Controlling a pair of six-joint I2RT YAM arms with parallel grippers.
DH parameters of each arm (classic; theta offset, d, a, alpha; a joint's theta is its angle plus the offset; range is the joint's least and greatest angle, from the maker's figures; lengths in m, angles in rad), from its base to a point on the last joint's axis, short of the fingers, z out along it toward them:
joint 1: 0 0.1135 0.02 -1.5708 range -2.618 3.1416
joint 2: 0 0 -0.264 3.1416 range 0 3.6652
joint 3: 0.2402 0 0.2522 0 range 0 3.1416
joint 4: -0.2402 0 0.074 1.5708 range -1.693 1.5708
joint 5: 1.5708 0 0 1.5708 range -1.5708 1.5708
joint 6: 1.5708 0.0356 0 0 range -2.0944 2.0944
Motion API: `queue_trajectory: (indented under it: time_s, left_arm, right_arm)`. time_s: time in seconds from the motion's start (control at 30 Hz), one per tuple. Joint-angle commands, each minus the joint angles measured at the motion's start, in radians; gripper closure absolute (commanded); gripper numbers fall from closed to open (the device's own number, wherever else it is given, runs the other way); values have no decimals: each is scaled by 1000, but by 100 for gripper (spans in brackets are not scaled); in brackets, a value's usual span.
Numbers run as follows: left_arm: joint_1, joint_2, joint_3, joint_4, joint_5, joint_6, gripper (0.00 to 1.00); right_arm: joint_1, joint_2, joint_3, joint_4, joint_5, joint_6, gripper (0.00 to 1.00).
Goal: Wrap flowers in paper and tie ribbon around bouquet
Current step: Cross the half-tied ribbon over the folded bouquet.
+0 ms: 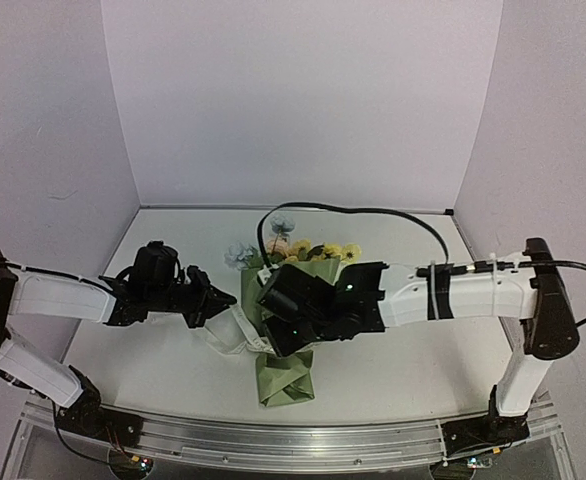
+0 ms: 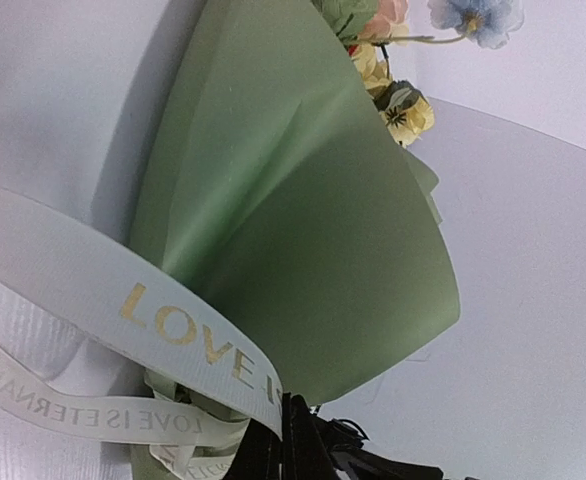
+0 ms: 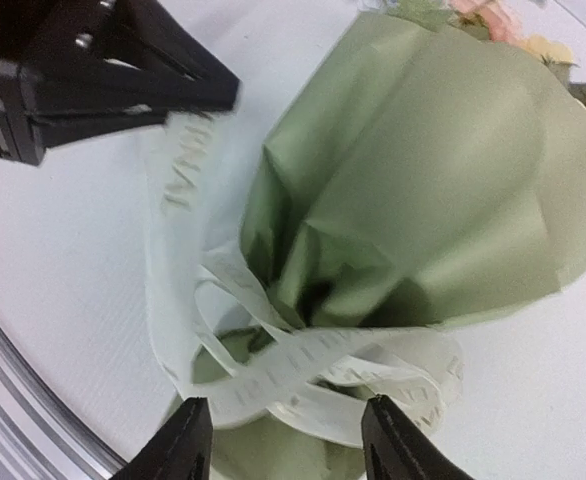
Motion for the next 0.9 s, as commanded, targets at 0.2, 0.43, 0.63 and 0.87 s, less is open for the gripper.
queue_trajectory:
  time_s: [0.2, 0.43, 0.63, 0.87]
  left_arm:
    - [33, -59, 105, -165, -67, 149, 100]
    - [36, -61, 127, -190, -74, 172, 100]
    - [41, -66, 132, -197, -72, 184, 100]
    - [44, -73, 137, -212, -62, 212, 100]
  right_arm:
    - [-47, -92, -196, 8, 6, 212, 53]
    - [-89, -55, -219, 54, -36, 272, 53]
    - [-109, -6, -218, 89, -39, 299, 65]
    - [-128, -27, -229, 107, 1, 329, 95]
